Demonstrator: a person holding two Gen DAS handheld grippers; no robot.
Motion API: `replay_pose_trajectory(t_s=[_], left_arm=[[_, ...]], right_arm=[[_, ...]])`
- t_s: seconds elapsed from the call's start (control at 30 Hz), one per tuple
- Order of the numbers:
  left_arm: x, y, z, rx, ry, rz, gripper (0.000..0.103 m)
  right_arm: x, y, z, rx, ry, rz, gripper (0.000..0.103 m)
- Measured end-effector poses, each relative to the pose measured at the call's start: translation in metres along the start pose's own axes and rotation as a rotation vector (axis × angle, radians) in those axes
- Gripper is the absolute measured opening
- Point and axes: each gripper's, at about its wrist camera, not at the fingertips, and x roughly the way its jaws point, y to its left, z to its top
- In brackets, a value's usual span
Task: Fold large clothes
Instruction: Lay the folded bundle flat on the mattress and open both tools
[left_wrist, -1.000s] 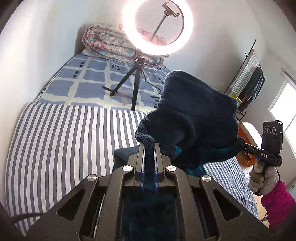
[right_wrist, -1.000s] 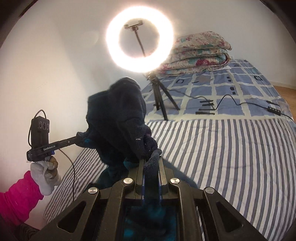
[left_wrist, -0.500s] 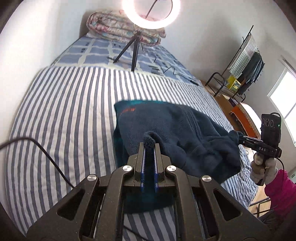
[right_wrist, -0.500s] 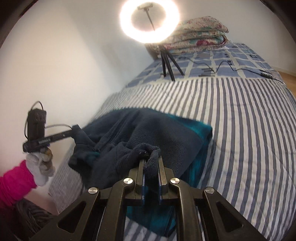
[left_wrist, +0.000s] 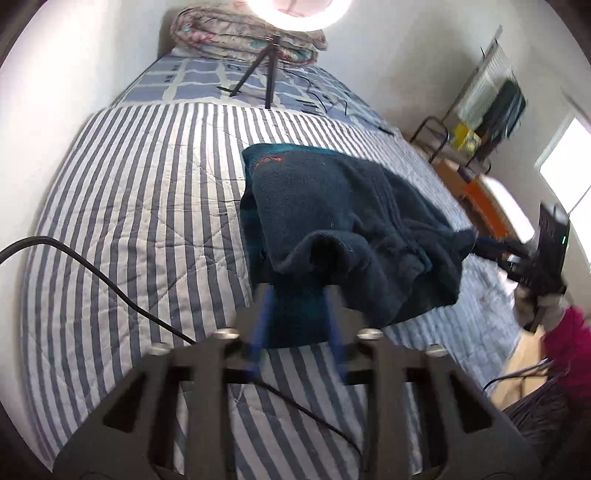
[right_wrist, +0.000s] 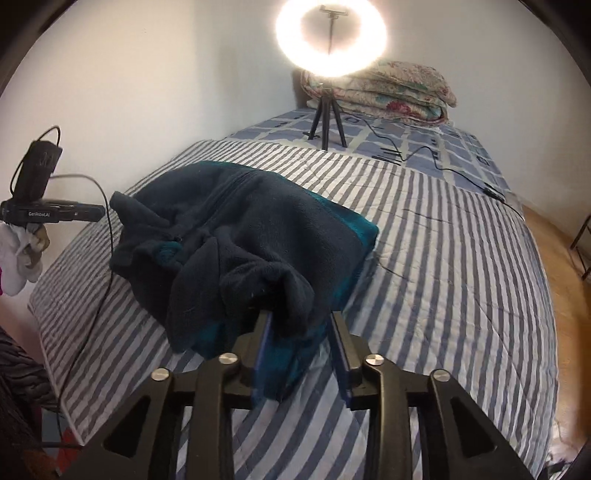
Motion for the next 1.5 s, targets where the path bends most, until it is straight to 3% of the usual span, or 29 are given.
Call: replay_pose_trajectory(t_s=[0.1, 0.17, 0.23, 0.3, 0.53, 0.63, 0.67, 0.7, 0.8, 0.87, 0.93, 1.03, 1.17, 1.27, 1.37, 1.4, 1.5], left_arm=[[-0.007, 0.02, 0.012, -0.142, -0.026, -0.064, 0.049], [-0.003, 0.038, 0.022, -0.268, -0.008, -0.136, 0.053], [0.005, 0.055, 0.029, -0.397, 0.009, -0.218, 0.053], [0.015, 0.066, 0.034, -0.49, 0.019, -0.24, 0.053], [0.056, 0.063, 0.041, -0.529, 0.135, -0.235, 0.053], [0.067, 0.061, 0.038, -0.546, 0.164, -0.248, 0.053], [0.07, 0.06, 0.038, -0.539, 0.173, -0.242, 0.049], [0.071, 0.058, 0.039, -0.53, 0.176, -0.232, 0.035], [0.072, 0.051, 0.04, -0.484, 0.169, -0.185, 0.013], [0.074, 0.042, 0.041, -0.456, 0.159, -0.161, 0.01], [0.074, 0.035, 0.042, -0.422, 0.15, -0.136, 0.008], [0.068, 0.021, 0.046, -0.38, 0.129, -0.133, 0.007], [0.041, 0.007, 0.054, -0.333, 0.078, -0.171, 0.006], [0.041, 0.004, 0.049, -0.269, 0.083, -0.094, 0.006], [0.072, 0.004, 0.027, -0.233, 0.166, -0.006, 0.007], [0.079, 0.003, 0.022, -0.223, 0.184, 0.015, 0.008], [0.077, -0.002, 0.023, -0.194, 0.183, 0.021, 0.011]], right_arm=[[-0.019, -0.015, -0.004, 0.126, -0.035, 0.08, 0.049], [-0.025, -0.028, -0.006, 0.281, -0.053, 0.193, 0.055], [-0.022, -0.037, -0.009, 0.427, -0.057, 0.28, 0.056], [-0.017, -0.043, -0.011, 0.554, -0.054, 0.311, 0.056], [0.034, -0.072, -0.025, 0.977, 0.012, 0.426, 0.061], [0.052, -0.079, -0.035, 1.08, 0.024, 0.488, 0.063], [0.056, -0.08, -0.038, 1.1, 0.027, 0.504, 0.063], [0.059, -0.081, -0.04, 1.107, 0.026, 0.513, 0.063], [0.062, -0.074, -0.035, 1.061, 0.051, 0.527, 0.062], [0.065, -0.067, -0.023, 0.988, 0.096, 0.501, 0.05], [0.065, -0.062, -0.015, 0.932, 0.124, 0.473, 0.019], [0.055, -0.05, 0.004, 0.79, 0.14, 0.369, 0.009], [0.016, -0.029, 0.028, 0.533, 0.104, 0.242, 0.007], [0.004, -0.022, 0.025, 0.451, 0.066, 0.211, 0.007], [0.017, -0.014, 0.008, 0.37, 0.11, 0.11, 0.011], [0.021, -0.015, 0.003, 0.38, 0.118, 0.099, 0.019], [0.004, -0.034, -0.019, 0.551, 0.061, 0.226, 0.039]])
